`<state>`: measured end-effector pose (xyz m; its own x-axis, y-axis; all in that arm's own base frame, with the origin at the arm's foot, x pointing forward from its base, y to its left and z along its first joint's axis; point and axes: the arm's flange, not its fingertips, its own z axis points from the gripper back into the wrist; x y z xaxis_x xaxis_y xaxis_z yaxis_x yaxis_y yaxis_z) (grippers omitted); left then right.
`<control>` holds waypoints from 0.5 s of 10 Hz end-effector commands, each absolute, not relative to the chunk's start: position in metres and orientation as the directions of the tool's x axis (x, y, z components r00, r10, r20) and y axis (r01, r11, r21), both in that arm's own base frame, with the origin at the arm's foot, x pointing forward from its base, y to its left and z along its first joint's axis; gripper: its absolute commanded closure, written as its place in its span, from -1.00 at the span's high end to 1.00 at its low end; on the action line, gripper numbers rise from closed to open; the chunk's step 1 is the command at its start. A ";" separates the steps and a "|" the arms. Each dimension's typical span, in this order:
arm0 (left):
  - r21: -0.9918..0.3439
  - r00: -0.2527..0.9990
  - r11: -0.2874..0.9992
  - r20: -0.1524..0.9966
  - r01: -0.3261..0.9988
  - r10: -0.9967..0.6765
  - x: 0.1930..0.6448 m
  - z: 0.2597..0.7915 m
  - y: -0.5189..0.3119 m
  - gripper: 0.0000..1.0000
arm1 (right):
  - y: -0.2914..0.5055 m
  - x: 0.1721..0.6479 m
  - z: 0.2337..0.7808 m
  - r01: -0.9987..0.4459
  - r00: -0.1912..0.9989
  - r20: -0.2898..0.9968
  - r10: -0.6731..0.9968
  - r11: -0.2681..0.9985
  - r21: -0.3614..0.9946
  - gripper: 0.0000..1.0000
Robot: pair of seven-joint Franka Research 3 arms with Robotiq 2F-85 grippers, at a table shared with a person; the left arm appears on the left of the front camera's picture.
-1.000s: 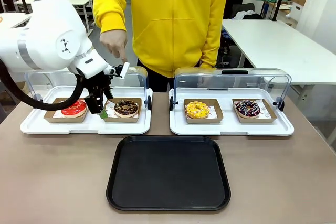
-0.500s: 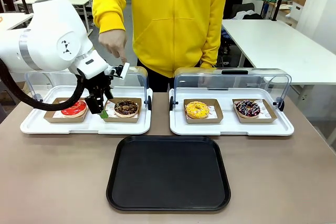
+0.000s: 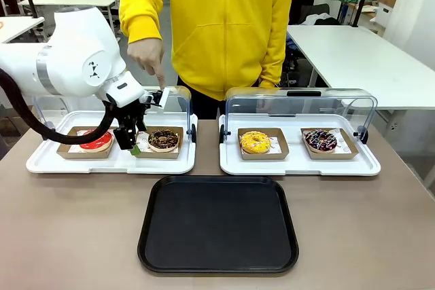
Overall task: Move the second donut from the left to the tray.
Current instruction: Pick up the Paper togo box containing the Donut indicated by the person and place it on the Handle tray.
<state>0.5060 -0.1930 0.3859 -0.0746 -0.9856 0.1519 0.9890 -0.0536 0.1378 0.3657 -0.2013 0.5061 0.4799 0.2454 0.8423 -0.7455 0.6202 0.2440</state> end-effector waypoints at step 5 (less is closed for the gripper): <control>0.142 -0.076 -0.059 0.112 0.988 -0.991 0.529 0.359 -0.197 1.00 | -0.202 0.369 0.508 -0.758 0.446 0.863 0.237 0.612 0.224 1.00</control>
<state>0.5229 -0.1947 0.3607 -0.0681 -0.9896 0.1268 0.9909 -0.0523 0.1239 0.3657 -0.2013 0.5060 0.4800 0.2455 0.8422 -0.7456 0.6200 0.2442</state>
